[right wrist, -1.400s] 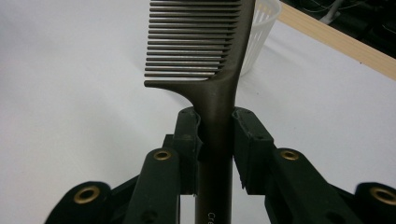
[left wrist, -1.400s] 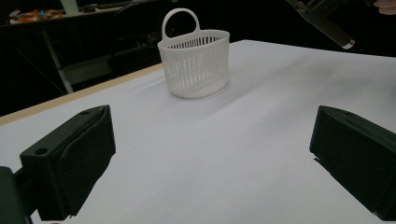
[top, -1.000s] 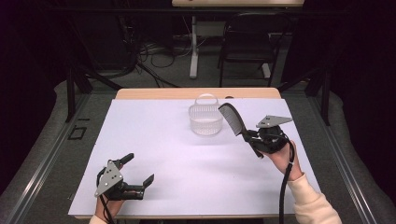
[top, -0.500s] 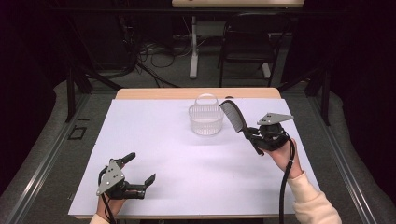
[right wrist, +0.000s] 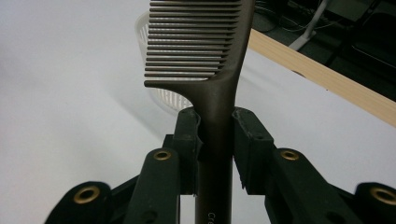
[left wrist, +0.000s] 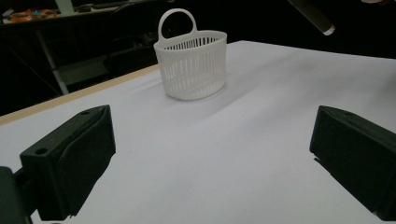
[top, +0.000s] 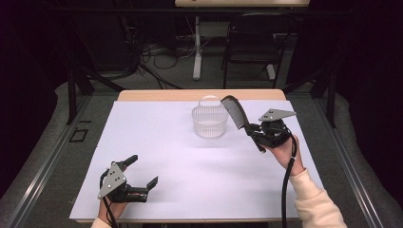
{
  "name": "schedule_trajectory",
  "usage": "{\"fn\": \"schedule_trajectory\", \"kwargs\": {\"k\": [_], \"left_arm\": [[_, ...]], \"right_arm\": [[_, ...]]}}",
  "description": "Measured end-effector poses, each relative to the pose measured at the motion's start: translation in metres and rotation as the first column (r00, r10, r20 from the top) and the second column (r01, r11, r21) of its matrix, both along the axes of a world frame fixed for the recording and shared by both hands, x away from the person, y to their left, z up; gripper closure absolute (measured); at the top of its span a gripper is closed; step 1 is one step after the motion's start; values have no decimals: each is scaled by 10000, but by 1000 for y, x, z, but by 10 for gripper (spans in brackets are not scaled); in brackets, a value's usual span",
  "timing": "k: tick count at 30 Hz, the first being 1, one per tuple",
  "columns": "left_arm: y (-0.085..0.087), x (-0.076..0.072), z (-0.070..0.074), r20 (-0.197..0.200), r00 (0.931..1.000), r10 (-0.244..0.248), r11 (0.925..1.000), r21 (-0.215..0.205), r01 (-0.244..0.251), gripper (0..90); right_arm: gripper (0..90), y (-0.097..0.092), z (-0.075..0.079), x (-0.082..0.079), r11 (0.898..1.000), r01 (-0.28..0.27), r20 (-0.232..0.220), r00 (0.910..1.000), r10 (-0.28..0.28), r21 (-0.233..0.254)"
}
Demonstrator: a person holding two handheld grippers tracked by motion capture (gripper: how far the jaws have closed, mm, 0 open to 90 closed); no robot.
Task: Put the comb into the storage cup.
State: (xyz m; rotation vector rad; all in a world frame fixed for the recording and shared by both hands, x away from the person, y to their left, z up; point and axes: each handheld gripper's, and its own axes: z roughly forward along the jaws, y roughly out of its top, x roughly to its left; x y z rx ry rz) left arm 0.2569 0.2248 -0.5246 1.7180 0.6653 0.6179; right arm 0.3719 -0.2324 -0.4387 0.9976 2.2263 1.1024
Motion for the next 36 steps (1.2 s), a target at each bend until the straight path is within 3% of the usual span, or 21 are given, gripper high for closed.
{"fn": "schedule_trajectory", "kwargs": {"k": [36], "left_arm": [[-2,1,1,27,10000,-74,10000,-10,74,1]], "right_arm": [[727,17,14,22,10000,-60,310,9995,58,50]]}}
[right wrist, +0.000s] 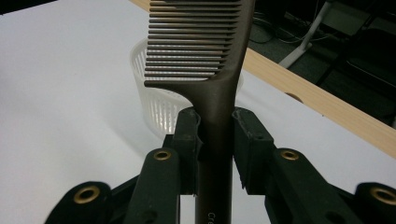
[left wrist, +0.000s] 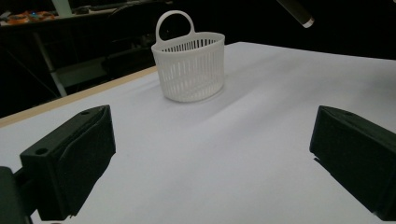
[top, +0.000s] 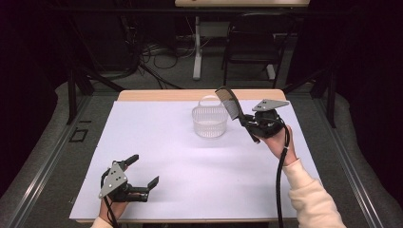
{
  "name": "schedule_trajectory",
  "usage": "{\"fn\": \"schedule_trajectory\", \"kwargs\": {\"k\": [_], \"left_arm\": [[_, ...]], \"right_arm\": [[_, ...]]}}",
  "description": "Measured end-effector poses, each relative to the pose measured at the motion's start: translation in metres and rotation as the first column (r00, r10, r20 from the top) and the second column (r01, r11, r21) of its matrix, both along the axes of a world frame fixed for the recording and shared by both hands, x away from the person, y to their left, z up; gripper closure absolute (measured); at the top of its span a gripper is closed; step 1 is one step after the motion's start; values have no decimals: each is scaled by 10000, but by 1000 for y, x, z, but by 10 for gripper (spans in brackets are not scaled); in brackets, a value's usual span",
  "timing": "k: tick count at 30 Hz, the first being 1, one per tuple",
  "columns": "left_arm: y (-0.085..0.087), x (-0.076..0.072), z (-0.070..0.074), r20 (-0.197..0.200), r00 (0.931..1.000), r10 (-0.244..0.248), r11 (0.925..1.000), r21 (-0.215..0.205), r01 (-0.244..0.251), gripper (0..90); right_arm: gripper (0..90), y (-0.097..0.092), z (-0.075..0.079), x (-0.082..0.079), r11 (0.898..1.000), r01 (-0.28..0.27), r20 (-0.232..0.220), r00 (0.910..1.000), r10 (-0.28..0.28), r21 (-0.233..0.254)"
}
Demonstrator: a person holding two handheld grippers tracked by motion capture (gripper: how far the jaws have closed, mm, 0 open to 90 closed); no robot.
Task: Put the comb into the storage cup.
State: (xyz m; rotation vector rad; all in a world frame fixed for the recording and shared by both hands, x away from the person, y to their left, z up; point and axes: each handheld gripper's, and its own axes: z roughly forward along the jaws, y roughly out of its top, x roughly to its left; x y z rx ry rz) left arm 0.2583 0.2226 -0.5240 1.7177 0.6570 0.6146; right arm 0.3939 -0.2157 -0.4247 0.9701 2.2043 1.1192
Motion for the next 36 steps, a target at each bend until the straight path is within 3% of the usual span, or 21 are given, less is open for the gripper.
{"fn": "schedule_trajectory", "kwargs": {"k": [36], "left_arm": [[0,0,0,4,10000,1,10000,-1,-1,1]], "right_arm": [[726,13,1,28,9997,187,70,9998,-186,-150]]}}
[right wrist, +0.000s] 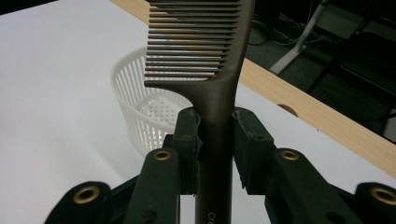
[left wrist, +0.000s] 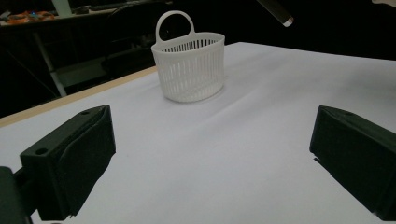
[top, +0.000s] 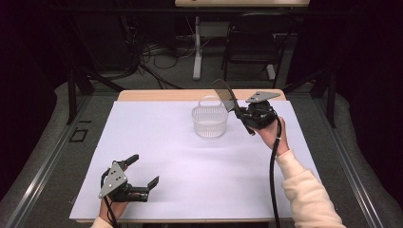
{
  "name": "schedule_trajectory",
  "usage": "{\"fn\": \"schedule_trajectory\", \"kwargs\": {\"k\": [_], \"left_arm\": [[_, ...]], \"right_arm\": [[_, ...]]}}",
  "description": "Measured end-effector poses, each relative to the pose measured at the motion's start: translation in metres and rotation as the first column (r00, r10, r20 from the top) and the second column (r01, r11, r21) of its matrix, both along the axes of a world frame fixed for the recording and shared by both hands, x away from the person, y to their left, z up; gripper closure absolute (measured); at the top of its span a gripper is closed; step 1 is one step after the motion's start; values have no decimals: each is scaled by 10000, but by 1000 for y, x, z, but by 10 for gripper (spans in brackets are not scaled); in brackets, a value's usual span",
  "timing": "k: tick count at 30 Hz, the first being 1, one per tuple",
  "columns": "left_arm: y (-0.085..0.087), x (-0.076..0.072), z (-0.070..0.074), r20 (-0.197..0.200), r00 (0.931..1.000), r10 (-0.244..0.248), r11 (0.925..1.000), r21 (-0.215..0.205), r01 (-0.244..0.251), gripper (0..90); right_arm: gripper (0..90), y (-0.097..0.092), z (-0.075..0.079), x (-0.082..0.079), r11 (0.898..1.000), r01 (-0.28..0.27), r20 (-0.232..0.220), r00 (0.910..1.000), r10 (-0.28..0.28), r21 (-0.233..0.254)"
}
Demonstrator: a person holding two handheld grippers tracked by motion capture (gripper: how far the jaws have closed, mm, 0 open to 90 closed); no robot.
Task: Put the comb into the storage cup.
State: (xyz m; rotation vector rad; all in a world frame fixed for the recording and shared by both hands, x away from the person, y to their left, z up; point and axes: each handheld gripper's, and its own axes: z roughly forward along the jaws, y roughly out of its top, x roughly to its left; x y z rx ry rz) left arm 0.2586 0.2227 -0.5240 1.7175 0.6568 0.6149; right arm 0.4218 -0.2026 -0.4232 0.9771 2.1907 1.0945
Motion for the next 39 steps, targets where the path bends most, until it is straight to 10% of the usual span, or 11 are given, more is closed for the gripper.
{"fn": "schedule_trajectory", "kwargs": {"k": [39], "left_arm": [[0,0,0,8,10000,25,10000,-53,-25,1]], "right_arm": [[726,24,1,20,9991,-320,719,9970,300,266]]}}
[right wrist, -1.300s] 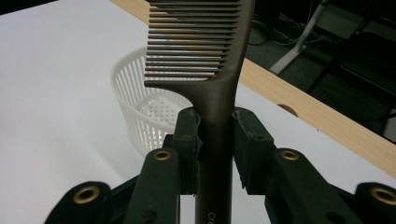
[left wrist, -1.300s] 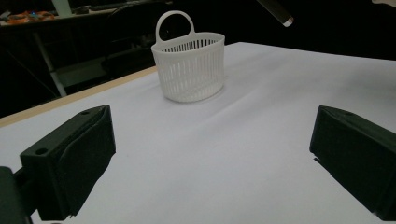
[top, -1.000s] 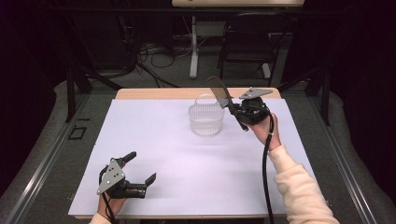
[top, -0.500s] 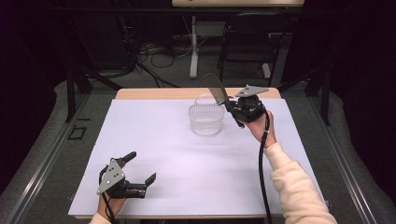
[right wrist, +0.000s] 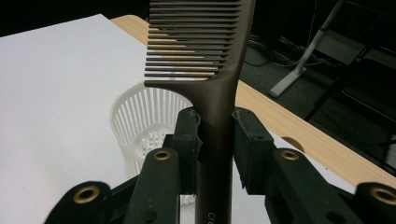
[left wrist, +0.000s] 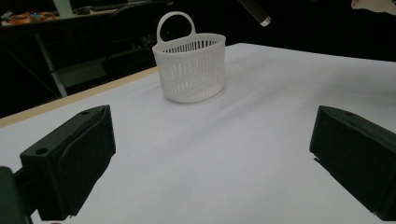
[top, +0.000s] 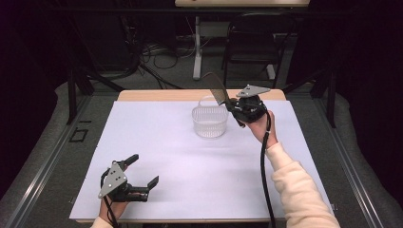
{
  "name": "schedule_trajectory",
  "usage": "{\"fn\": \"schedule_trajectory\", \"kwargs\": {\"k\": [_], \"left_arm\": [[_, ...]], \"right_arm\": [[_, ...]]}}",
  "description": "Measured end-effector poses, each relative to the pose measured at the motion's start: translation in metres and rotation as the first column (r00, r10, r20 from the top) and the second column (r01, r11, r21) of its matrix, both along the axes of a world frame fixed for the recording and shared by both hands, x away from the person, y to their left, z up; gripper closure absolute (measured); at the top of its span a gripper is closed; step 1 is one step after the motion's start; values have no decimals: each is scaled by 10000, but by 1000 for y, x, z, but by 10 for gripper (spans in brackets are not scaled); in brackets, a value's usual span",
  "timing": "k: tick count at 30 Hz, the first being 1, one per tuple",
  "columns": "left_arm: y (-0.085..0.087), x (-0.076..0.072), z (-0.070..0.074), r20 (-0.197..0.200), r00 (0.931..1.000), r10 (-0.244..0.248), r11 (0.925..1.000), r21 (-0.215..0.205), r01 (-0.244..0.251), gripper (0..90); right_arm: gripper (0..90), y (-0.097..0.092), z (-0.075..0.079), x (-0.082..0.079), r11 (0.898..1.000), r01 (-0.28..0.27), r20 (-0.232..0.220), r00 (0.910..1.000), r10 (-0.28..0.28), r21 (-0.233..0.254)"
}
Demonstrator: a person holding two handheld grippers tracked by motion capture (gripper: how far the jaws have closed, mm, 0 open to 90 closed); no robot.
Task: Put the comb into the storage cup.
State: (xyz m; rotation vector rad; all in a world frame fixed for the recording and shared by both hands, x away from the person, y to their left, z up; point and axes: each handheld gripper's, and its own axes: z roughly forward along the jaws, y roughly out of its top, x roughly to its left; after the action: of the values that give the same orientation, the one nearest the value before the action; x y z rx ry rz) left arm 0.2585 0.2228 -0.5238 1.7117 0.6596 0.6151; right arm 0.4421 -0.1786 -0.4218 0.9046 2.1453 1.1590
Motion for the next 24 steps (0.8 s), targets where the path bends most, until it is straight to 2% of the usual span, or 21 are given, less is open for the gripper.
{"fn": "schedule_trajectory", "kwargs": {"k": [24], "left_arm": [[0,0,0,-15,10000,-26,10000,-21,26,1]], "right_arm": [[726,10,0,9,9995,-209,556,9983,195,246]]}}
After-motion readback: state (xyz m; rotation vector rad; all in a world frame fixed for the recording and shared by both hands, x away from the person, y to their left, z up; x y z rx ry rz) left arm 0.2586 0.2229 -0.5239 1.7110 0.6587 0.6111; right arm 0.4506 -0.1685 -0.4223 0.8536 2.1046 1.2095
